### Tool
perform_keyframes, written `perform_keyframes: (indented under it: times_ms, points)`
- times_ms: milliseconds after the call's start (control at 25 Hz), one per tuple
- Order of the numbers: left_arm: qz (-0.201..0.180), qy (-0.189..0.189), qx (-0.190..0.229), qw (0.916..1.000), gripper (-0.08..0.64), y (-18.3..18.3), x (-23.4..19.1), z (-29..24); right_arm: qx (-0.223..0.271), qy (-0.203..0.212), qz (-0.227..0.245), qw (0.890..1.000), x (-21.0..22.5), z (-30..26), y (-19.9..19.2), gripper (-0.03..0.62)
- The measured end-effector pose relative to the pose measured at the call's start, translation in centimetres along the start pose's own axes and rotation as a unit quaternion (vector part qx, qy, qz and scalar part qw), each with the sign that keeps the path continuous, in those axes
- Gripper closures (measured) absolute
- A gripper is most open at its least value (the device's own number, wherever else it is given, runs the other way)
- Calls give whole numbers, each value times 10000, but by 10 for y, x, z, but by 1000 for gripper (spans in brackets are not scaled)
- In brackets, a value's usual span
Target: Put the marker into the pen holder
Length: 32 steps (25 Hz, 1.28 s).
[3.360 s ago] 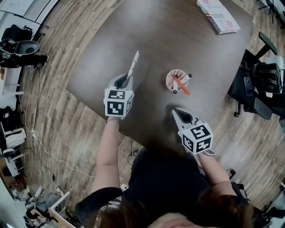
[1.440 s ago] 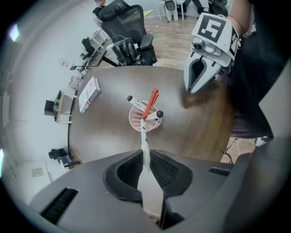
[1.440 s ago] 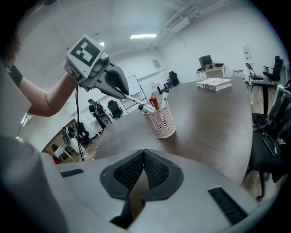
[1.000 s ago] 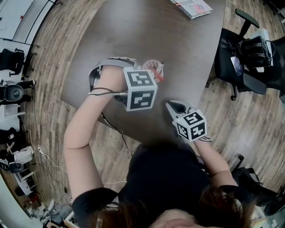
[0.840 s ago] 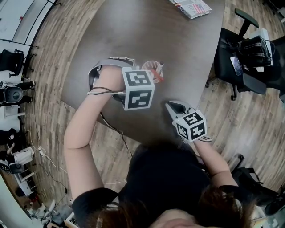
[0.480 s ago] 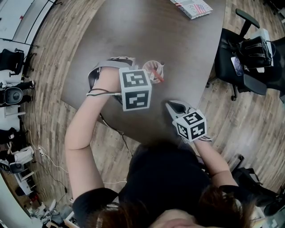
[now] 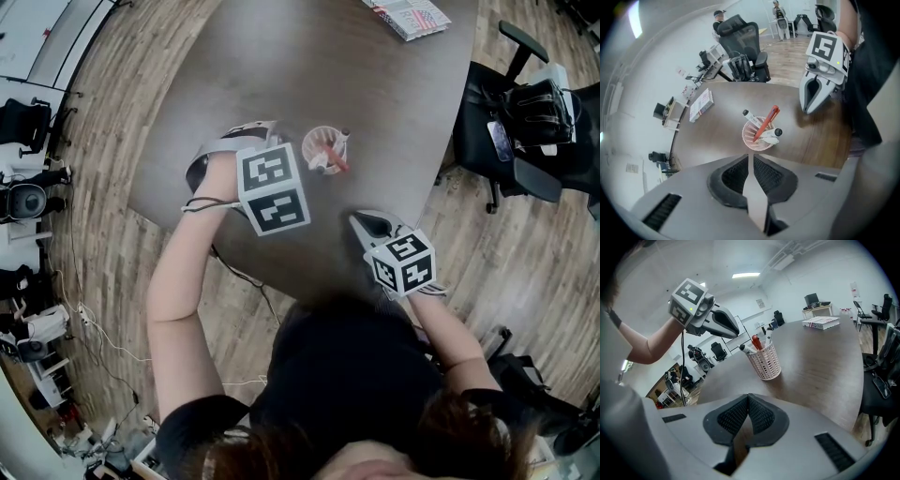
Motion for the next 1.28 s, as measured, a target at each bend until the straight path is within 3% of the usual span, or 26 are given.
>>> perform_keyframes:
  times_ms: [240,360,480,560,720,880,1040,1120,1280]
  points:
    - [1126,453,621,9907,522,-14,7,9,-12,73,110,9999,-3,-3,5,574]
    - [1680,664,916,9793,525,-25,15,14,14,89,193,9998,-6,-5,10,574]
    - [2273,831,1208,9627,529,-39,26,18,57,87,270,9996,-10,-6,16,574]
    - [2688,963,1431,9476,529,-48,33,20,86,78,322,9994,-12,-5,19,575]
    - [3587,1283,1947,9038,531,-62,49,22,186,-9,437,9989,-11,-2,27,574]
    - [4062,1673,2297,8685,532,-68,68,26,315,-167,489,9982,-11,4,30,574]
    - [4520,2041,2651,8269,532,-69,87,35,403,-288,573,9971,-13,7,34,574]
    - [4642,2212,2745,8125,532,-67,97,39,449,-324,638,9964,-16,9,37,574]
    - [4706,2558,2787,7971,532,-65,118,46,555,-370,742,9950,-21,14,42,574]
Point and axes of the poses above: the fingertips, and each gripper's own axes: z backward along the fingers, x to its right, y out of its top, the point moved 9 cm from there along z, backward along the fingers, and after that the axes turned 13 degrees about x, right-handed, at the moved point
